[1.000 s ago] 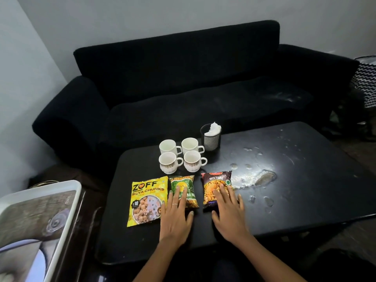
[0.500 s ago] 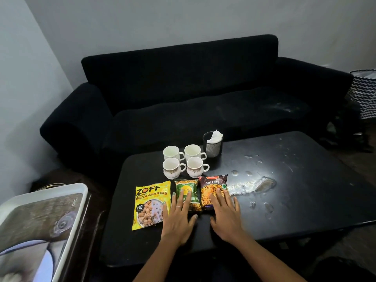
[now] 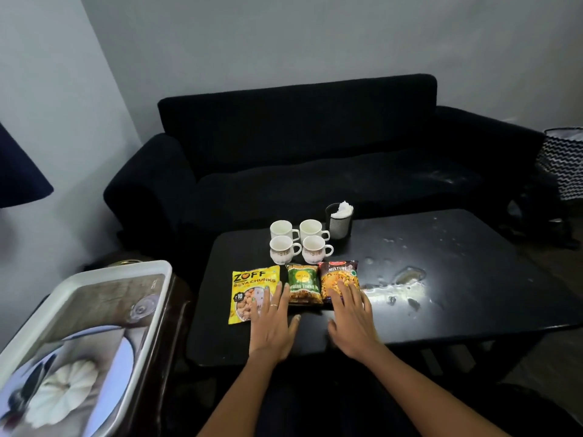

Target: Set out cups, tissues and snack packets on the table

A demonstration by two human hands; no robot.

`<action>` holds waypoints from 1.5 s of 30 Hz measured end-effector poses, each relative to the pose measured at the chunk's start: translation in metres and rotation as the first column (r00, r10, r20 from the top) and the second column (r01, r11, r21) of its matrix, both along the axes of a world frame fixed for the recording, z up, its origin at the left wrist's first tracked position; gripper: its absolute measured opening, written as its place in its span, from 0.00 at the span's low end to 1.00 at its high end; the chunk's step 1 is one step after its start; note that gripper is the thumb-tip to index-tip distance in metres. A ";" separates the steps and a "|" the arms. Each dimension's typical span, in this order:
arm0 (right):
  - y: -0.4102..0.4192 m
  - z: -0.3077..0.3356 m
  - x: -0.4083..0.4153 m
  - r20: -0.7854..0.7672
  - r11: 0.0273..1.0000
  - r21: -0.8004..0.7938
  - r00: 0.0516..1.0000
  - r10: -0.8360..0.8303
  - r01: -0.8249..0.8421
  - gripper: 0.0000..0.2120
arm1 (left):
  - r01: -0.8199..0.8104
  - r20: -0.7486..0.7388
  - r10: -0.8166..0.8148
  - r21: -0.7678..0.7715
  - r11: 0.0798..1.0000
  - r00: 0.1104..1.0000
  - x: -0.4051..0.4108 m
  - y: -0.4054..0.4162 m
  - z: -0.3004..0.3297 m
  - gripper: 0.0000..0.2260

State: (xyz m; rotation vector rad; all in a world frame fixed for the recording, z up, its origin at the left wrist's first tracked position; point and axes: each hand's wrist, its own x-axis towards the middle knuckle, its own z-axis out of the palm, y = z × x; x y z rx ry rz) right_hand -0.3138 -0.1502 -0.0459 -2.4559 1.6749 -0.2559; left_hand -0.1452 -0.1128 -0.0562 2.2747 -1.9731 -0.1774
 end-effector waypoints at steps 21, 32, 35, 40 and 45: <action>0.003 -0.047 0.027 0.026 1.000 -0.005 1.000 -0.001 0.001 0.32 | 0.038 -0.071 -0.037 0.009 0.999 0.997 -0.033 -0.005 -0.049 0.26; -0.003 -0.075 0.027 0.026 0.994 -0.096 0.998 0.062 -0.059 0.26 | -0.029 -0.150 0.029 -0.001 1.000 0.988 -0.037 -0.012 -0.061 0.27; -0.002 -0.069 0.022 -0.009 0.997 -0.054 0.998 0.058 -0.058 0.26 | -0.057 -0.131 0.069 0.096 0.994 0.989 -0.038 -0.010 -0.050 0.27; -0.010 -0.025 0.019 -0.193 0.983 0.112 0.967 0.166 -0.147 0.29 | -0.065 -0.065 0.087 0.286 0.956 0.994 -0.031 0.001 -0.007 0.28; -0.007 0.058 0.012 -0.190 0.959 0.264 0.970 0.154 -0.101 0.32 | -0.055 -0.051 0.078 0.354 0.934 0.996 -0.033 0.000 0.080 0.29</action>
